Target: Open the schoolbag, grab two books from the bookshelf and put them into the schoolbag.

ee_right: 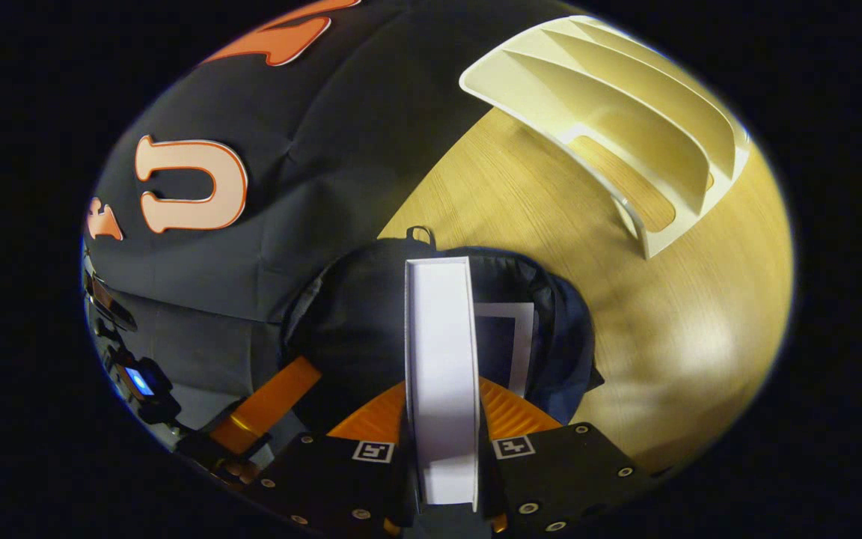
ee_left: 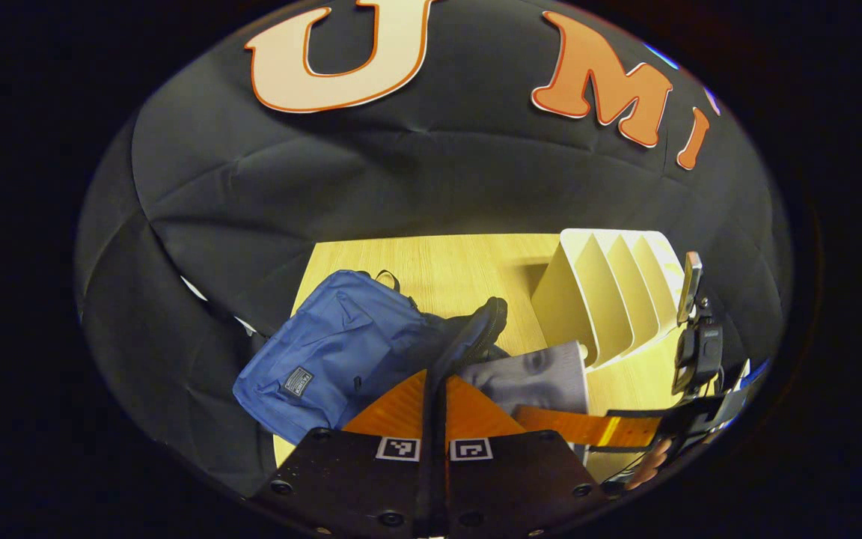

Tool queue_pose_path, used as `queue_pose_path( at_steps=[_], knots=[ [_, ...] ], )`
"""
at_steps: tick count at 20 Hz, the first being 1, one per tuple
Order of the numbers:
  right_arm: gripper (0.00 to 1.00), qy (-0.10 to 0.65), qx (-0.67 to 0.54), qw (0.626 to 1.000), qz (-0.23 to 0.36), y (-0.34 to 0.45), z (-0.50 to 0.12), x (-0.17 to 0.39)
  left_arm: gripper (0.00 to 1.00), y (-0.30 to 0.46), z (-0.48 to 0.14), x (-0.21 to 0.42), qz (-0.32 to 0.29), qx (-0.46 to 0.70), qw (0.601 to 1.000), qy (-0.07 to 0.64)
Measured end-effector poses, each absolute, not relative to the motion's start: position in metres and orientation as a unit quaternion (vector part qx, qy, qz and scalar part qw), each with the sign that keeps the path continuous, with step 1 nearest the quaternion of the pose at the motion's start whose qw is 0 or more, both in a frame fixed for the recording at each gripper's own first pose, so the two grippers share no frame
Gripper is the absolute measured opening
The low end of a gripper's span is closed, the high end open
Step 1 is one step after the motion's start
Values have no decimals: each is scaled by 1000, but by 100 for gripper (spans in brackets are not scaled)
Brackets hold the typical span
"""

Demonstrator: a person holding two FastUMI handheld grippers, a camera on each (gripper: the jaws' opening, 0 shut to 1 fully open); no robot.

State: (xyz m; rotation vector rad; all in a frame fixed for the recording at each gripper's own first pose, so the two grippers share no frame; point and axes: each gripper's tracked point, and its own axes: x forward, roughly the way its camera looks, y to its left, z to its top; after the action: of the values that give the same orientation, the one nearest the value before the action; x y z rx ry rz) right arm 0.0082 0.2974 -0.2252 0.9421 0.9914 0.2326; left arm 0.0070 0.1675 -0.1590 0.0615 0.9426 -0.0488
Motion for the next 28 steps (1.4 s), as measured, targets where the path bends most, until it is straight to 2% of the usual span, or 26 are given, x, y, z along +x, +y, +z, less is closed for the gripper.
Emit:
queue_pose_path(
  at_steps=[5, 6, 7, 11, 16, 18, 19, 20, 22, 23, 24, 25, 27, 28],
  knots=[
    [33, 417, 474, 771, 84, 311, -231, 19, 0, 160, -152, 11, -37, 51, 890, 453],
    [33, 412, 486, 767, 79, 315, -236, 23, 5, 158, -153, 9, -41, 51, 888, 454],
    [33, 406, 499, 762, 77, 319, -240, 28, 0, 155, -154, 8, -47, 50, 887, 457],
    [33, 387, 515, 761, 74, 330, -255, 41, 0, 144, -157, 4, -66, 51, 882, 464],
    [33, 385, 525, 754, 88, 345, -271, 48, 0, 138, -164, 2, -78, 49, 876, 473],
    [33, 402, 538, 734, 104, 352, -282, 47, 0, 140, -166, 2, -77, 48, 875, 476],
    [46, 409, 545, 725, 103, 352, -285, 46, 0, 141, -167, 3, -76, 47, 875, 476],
    [37, 408, 546, 725, 102, 351, -287, 49, 1, 143, -167, 5, -74, 47, 876, 475],
    [41, 433, 535, 720, 86, 346, -295, 50, 1, 144, -168, 6, -72, 48, 877, 474],
    [47, 443, 532, 718, 78, 342, -299, 48, 1, 145, -169, 6, -72, 47, 876, 475],
    [34, 449, 517, 726, 68, 334, -303, 47, 1, 147, -170, 5, -70, 45, 876, 474],
    [62, 445, 507, 735, 65, 328, -306, 49, 5, 146, -170, 6, -71, 42, 876, 475],
    [80, 443, 504, 738, 75, 328, -295, 49, 1, 147, -173, 7, -71, 37, 876, 476],
    [86, 448, 499, 738, 76, 329, -291, 46, 0, 148, -173, 6, -69, 36, 876, 475]
  ],
)
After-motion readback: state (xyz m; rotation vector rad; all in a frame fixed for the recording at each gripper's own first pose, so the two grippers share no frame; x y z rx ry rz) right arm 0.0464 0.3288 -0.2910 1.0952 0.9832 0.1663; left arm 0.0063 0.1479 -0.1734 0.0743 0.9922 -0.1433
